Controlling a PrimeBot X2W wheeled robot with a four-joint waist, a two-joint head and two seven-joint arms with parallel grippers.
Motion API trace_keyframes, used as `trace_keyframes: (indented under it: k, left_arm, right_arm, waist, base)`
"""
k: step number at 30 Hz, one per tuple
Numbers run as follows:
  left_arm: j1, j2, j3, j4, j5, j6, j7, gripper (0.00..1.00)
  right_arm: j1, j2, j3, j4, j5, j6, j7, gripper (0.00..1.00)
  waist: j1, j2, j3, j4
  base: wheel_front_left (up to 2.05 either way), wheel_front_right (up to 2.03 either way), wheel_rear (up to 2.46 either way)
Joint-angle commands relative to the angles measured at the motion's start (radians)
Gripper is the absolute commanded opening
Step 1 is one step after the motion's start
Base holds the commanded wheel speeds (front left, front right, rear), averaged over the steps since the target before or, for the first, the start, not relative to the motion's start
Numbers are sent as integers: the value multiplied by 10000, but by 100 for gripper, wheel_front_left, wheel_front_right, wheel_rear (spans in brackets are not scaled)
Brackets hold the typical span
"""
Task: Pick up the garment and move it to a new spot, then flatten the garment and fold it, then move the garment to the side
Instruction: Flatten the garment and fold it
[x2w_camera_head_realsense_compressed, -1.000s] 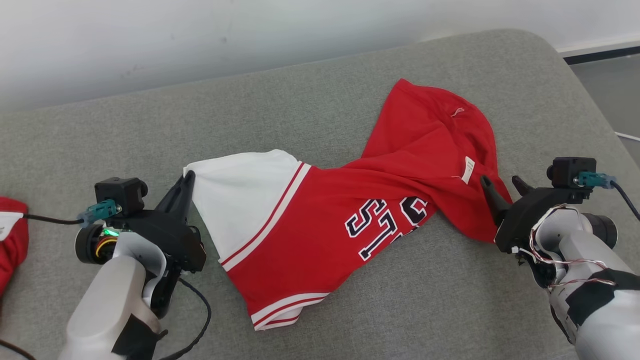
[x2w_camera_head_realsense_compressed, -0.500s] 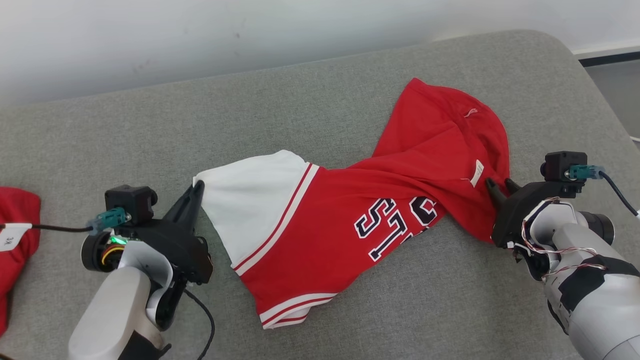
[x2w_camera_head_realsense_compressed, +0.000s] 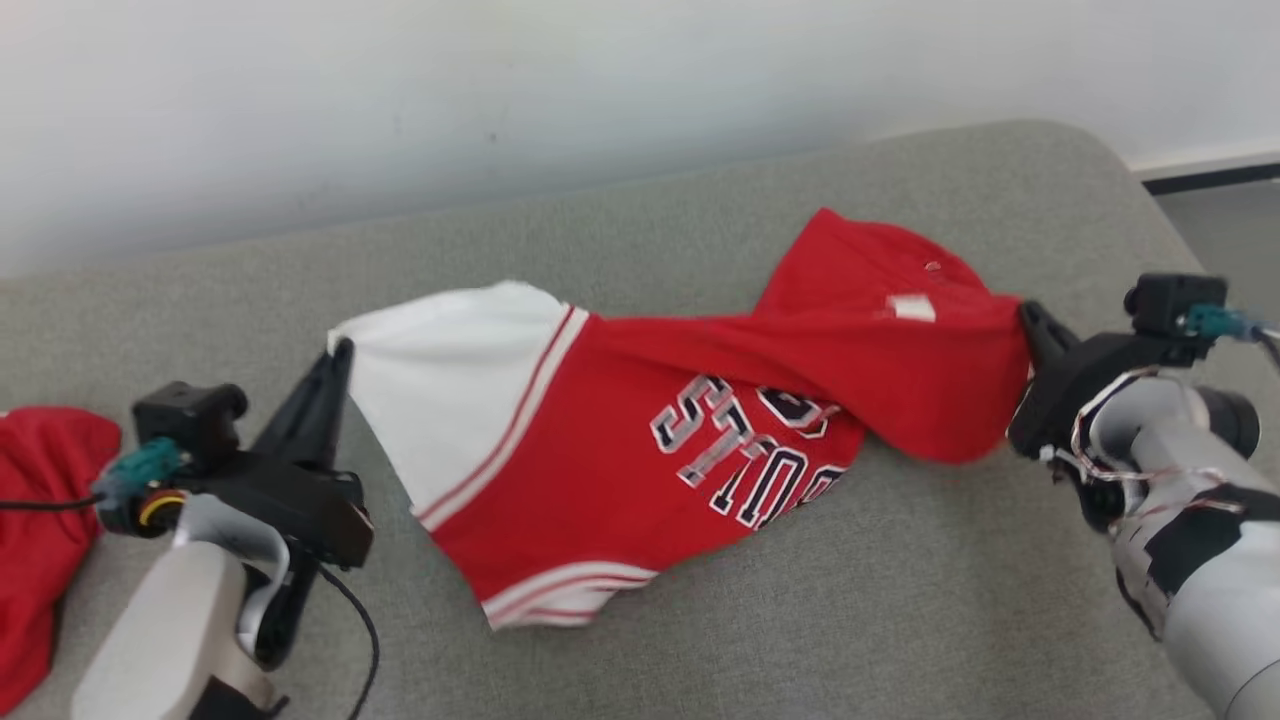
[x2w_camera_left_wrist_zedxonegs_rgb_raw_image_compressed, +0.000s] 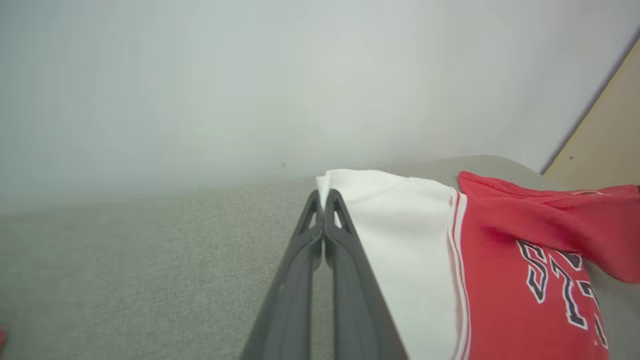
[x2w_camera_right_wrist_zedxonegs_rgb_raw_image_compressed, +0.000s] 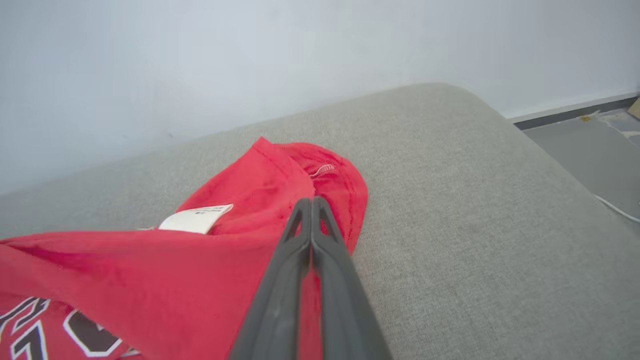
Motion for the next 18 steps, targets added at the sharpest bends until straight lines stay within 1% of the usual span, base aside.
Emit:
trace_keyframes:
  k: [1,2,5,10,15,18]
  left_arm:
    - [-47,141,275,-259,-319,-107,-202,0]
    - [-47,141,275,-259,-319,-107,-202,0]
    - [-213,356,605,-643,-695,-237,-216,0]
    - [-654,845,859,-1454,-1002,-394,-34,0]
    - [-1399,1293,817,-2386,-1205,-540,151,0]
    - [-1959,1432,713,-2895,-1350,-598,314,0]
  right_arm:
    - [-275,-291,55,-376,269,3,-252,0]
    - [-275,-291,55,-376,269,3,-252,0]
    - [-440,-596,186,-949,585,3,-412,0]
    - [-904,-1214,386,-1896,959,3,-580,0]
    - [-1447,-1866,434,-2781,1250,3,-858,0]
    - [-1739,-2183,333,-3234,1247,3,-1052,0]
  waist:
    - [1,0,-578,-105]
    - [1,0,-578,-105]
    - [1,0,-924,-173]
    - [1,0,-1313,-233]
    - [1,0,-1566,-197]
    - [1,0,-1714,-183]
  base:
    - [0,0,0]
    - [0,0,0]
    - [0,0,0]
    - [0,0,0]
    - [0,0,0]
    - [0,0,0]
